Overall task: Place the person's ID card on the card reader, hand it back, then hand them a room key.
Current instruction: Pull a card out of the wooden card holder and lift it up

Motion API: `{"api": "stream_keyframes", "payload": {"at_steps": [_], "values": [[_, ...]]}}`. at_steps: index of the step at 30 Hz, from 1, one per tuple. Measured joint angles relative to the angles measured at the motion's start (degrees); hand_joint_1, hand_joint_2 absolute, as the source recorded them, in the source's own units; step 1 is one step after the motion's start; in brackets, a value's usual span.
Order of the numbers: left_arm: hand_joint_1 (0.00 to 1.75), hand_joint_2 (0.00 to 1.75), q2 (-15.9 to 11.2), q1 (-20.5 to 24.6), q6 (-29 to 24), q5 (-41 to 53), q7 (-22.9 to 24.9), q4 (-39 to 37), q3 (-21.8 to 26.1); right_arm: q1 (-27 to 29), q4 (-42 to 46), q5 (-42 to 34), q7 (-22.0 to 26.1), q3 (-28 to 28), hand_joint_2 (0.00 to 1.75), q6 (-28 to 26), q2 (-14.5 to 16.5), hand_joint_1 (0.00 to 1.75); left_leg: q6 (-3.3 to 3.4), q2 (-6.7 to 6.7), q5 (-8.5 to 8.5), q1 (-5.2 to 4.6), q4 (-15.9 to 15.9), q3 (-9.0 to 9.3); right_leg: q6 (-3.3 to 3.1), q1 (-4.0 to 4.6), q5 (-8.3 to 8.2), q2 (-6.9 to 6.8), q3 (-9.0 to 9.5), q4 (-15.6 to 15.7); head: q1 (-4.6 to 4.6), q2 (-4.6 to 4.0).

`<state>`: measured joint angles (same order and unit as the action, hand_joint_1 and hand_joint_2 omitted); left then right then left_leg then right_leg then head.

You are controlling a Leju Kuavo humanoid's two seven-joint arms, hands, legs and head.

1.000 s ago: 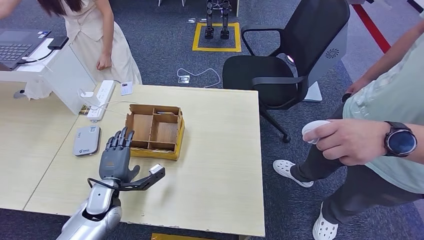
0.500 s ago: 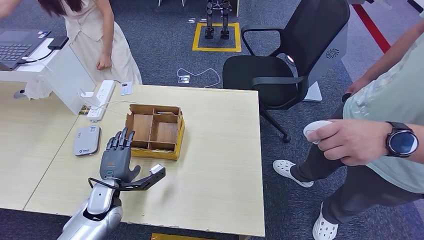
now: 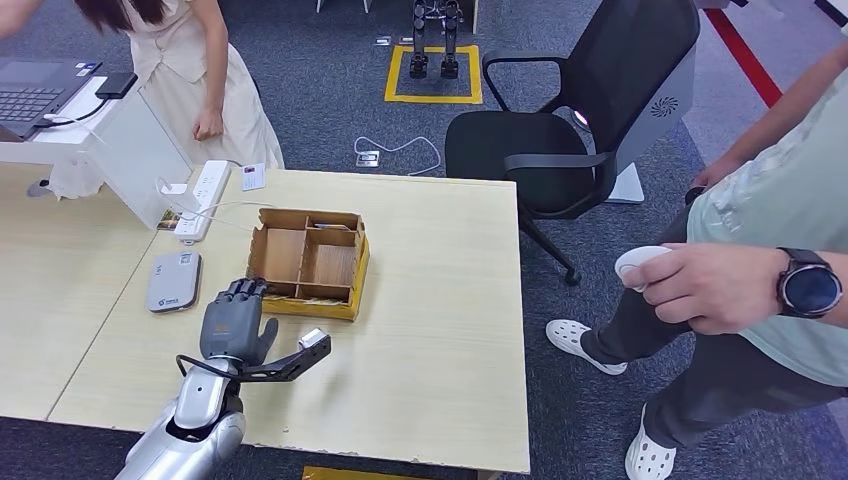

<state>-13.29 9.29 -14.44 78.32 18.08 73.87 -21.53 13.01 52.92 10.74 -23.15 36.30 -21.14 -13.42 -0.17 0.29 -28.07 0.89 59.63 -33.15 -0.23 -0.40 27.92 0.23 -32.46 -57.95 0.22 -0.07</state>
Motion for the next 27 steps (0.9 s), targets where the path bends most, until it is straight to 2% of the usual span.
{"api": "stream_keyframes", "payload": {"at_steps": [27], "values": [[1.75,1.75,0.2,0.2,-0.2,-0.8,-0.9,0.0,0.0,0.0,0.0,-0.6,0.0,0.1,1.75,0.0,0.0,0.00,0.00,0.00,0.00,0.00,0.0,0.01,0.00,0.00,0.00,-0.01,0.03,0.0,0.00,0.00]]}}
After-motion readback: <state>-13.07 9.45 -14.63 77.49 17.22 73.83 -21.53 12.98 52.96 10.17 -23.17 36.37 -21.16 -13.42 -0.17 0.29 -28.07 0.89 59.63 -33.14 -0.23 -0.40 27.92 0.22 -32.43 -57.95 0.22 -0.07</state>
